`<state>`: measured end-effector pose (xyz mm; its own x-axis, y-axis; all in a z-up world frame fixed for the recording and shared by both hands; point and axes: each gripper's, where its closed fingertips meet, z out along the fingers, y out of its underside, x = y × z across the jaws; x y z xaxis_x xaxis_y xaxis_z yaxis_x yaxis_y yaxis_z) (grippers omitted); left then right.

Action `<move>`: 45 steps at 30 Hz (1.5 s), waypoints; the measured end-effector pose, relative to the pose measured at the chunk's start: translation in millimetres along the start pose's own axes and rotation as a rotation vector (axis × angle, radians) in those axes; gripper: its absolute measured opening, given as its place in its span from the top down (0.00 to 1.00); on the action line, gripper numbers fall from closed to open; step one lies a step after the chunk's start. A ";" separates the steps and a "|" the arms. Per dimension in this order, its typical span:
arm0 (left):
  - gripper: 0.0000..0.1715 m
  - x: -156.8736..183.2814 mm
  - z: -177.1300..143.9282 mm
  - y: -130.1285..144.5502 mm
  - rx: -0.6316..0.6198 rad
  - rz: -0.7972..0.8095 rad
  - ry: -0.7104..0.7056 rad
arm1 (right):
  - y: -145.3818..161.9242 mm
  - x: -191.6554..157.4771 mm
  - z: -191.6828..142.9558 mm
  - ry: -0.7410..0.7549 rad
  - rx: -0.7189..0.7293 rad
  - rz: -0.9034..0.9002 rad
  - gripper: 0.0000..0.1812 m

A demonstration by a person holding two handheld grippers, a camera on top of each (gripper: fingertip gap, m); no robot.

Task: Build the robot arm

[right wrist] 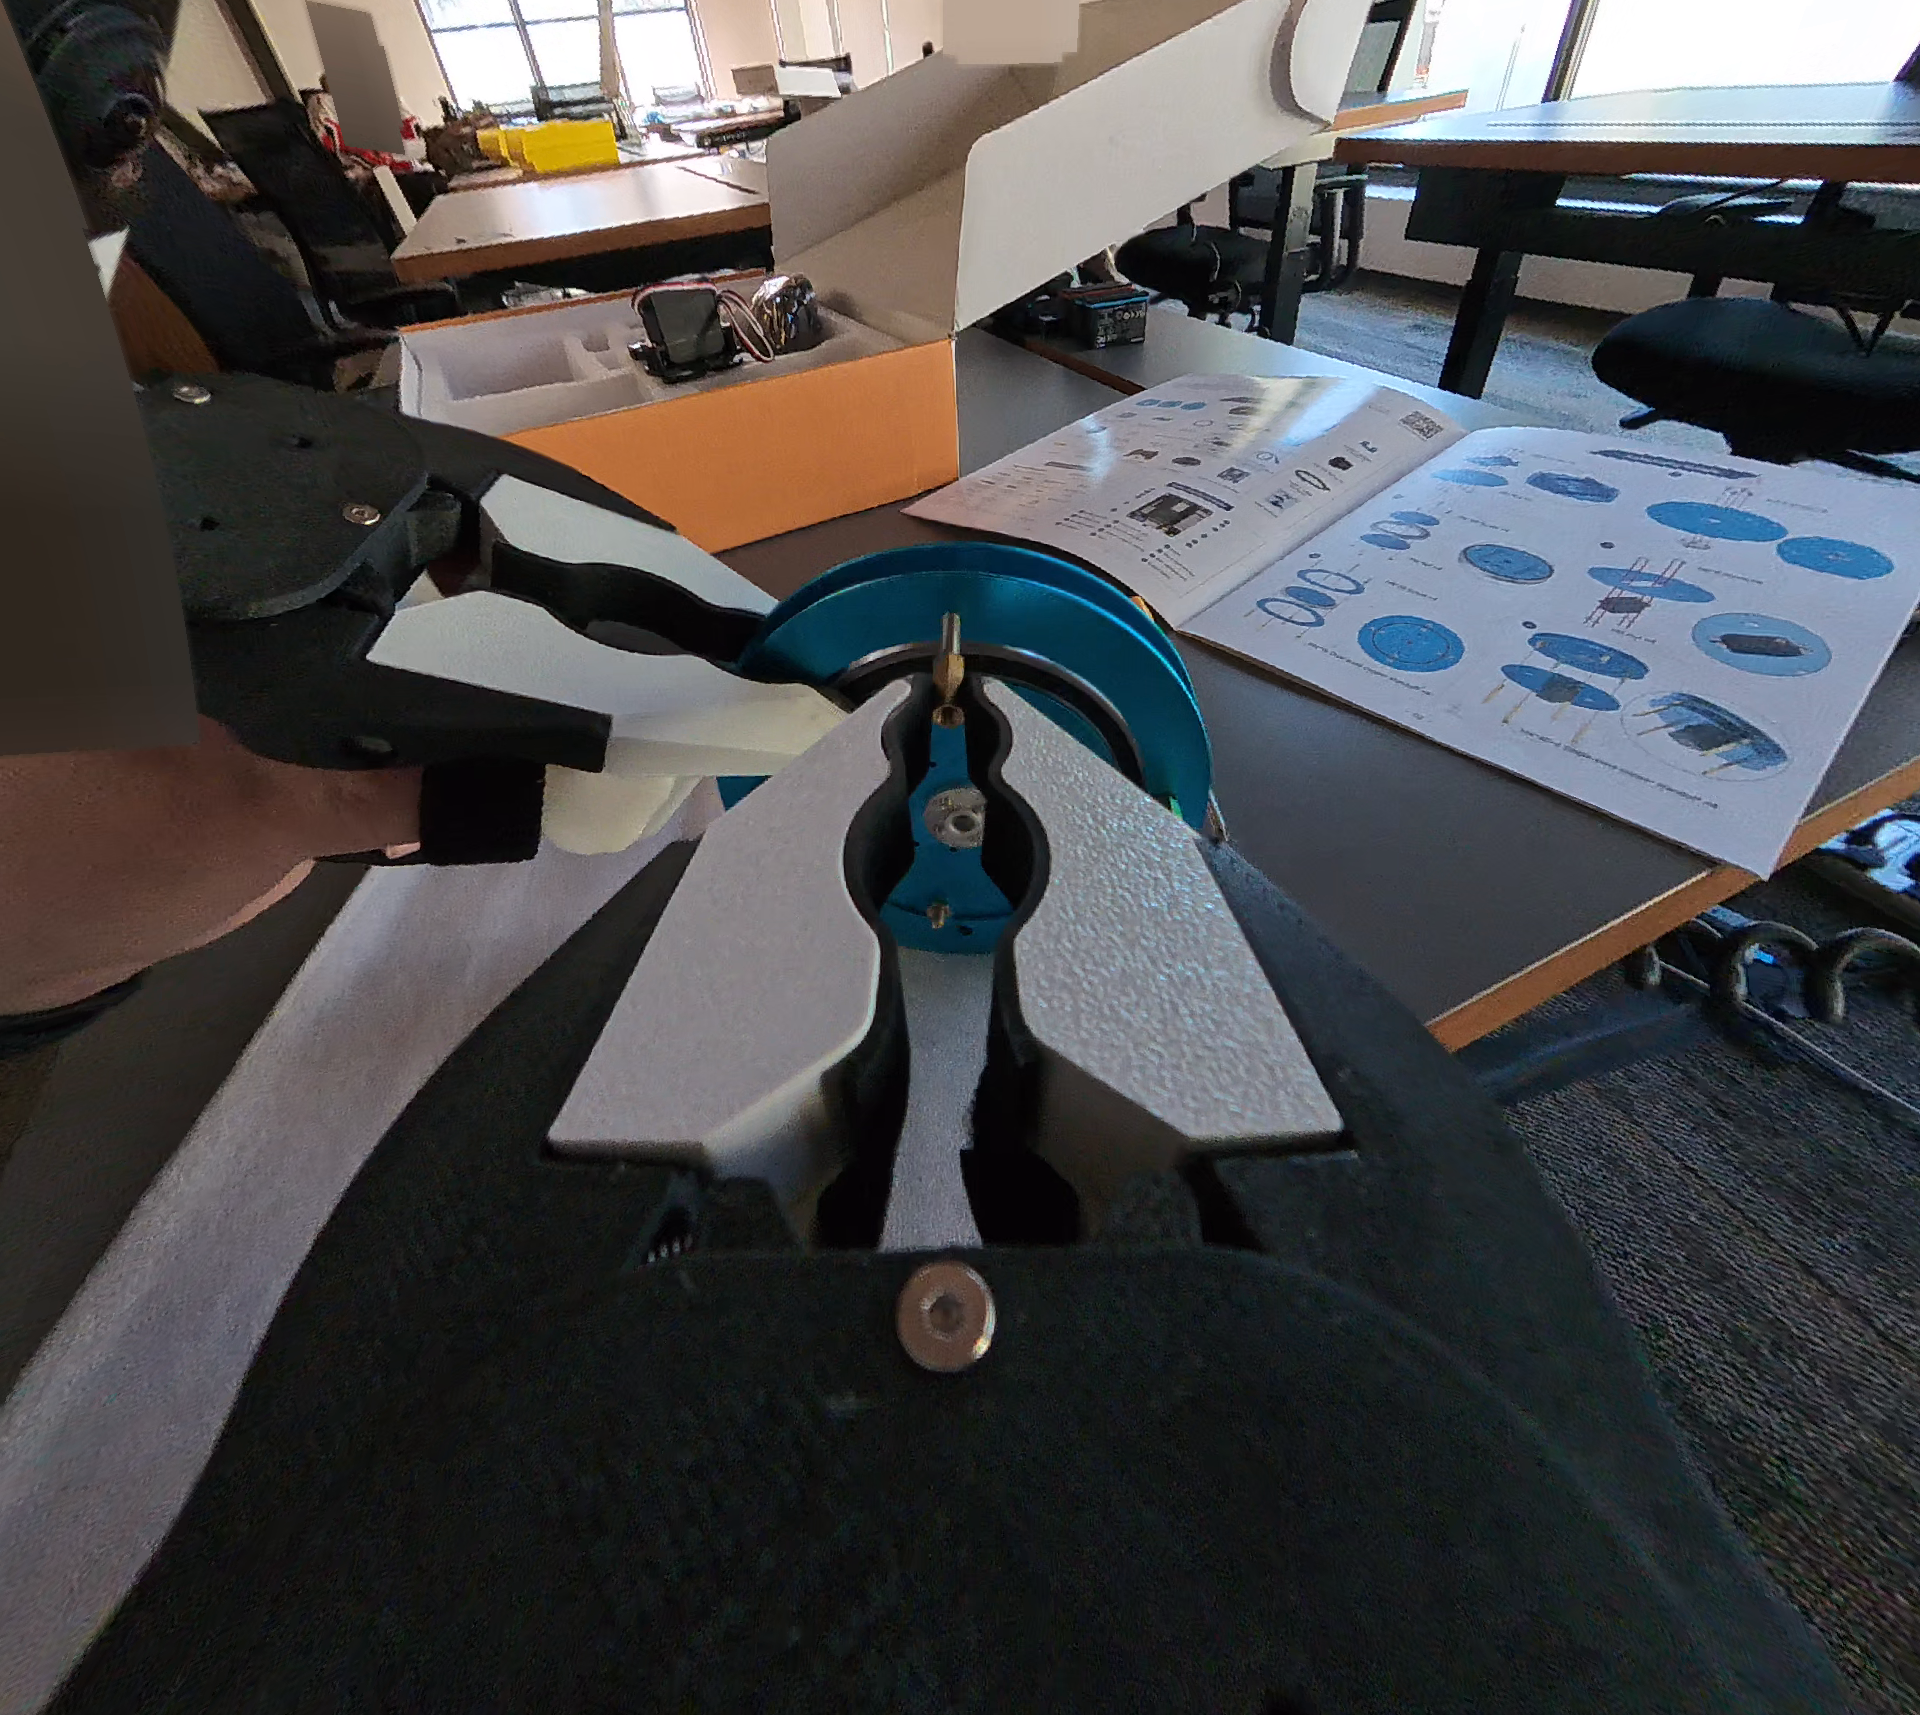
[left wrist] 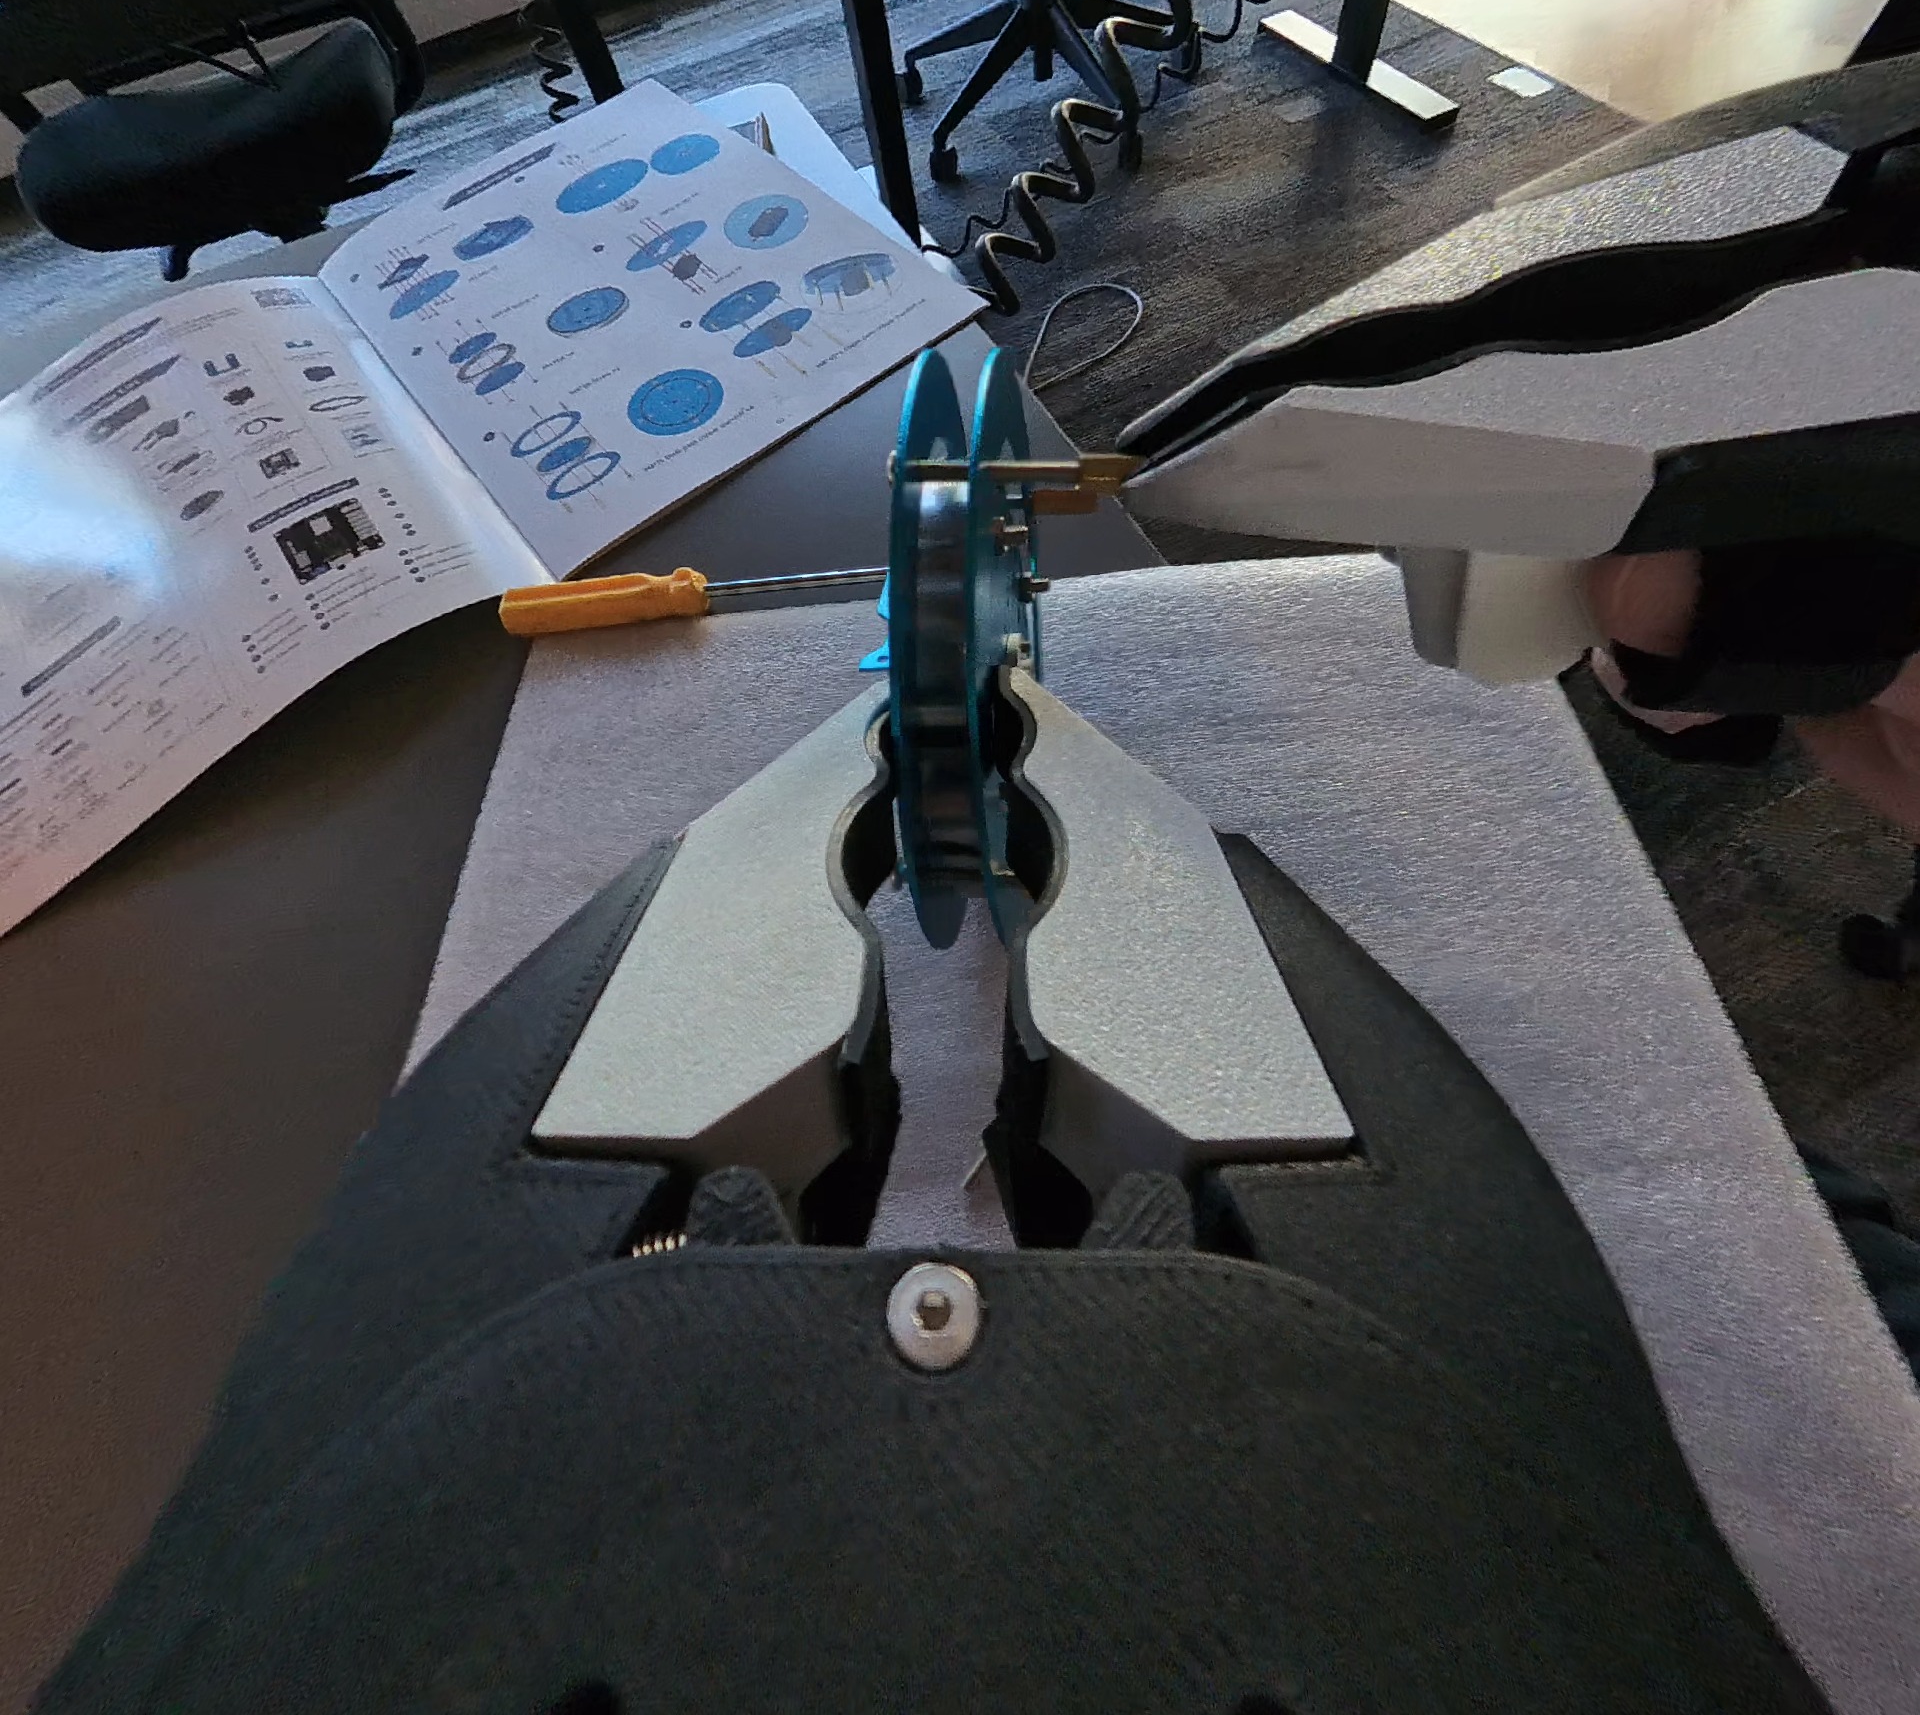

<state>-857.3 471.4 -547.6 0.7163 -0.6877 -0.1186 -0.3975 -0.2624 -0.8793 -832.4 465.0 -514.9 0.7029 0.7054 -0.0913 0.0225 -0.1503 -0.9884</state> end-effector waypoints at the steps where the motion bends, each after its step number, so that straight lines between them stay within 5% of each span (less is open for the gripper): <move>1: 0.92 -2.0 0.1 0.6 -0.003 0.003 -0.008 | -0.3 0.1 0.9 -0.005 0.005 0.011 0.98; 13: 0.85 0.8 2.3 -2.8 -0.022 0.027 0.021 | -1.1 3.1 3.5 0.003 0.000 0.032 0.98; 19: 0.77 5.3 -24.0 -15.3 0.039 -0.030 0.166 | -0.9 0.7 3.0 -0.022 -0.011 0.006 0.98; 21: 0.77 0.3 -40.3 -30.4 0.091 -0.054 0.272 | -1.2 0.5 3.6 -0.028 -0.011 0.002 0.98; 23: 0.89 -11.0 -51.3 -44.2 0.119 -0.076 0.396 | -1.2 -0.4 4.0 -0.042 -0.011 0.002 0.98; 26: 0.94 -32.5 -37.6 -56.6 0.104 -0.116 0.569 | -0.3 -2.9 3.6 -0.068 -0.009 -0.014 0.98; 32: 0.91 -13.8 -26.2 -67.8 -0.019 -0.450 1.144 | -0.9 -0.2 4.0 -0.060 -0.027 -0.024 0.98; 36: 0.86 -10.6 -12.4 -40.9 -0.039 -0.287 0.961 | 0.2 -3.1 4.2 -0.058 -0.045 -0.037 0.98; 40: 0.92 -15.8 -14.7 -41.3 0.020 -0.205 0.836 | -0.4 -1.7 3.7 -0.025 -0.063 -0.081 0.98; 45: 0.87 -5.5 -17.4 -36.1 -0.001 -0.141 0.826 | 0.1 -4.6 3.8 -0.024 -0.067 -0.122 0.98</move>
<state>-856.8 472.9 -507.2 0.1090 -0.9229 0.3692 -0.3365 -0.3838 -0.8599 -838.4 464.4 -515.0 0.6745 0.7378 0.0253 0.1549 -0.1079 -0.9820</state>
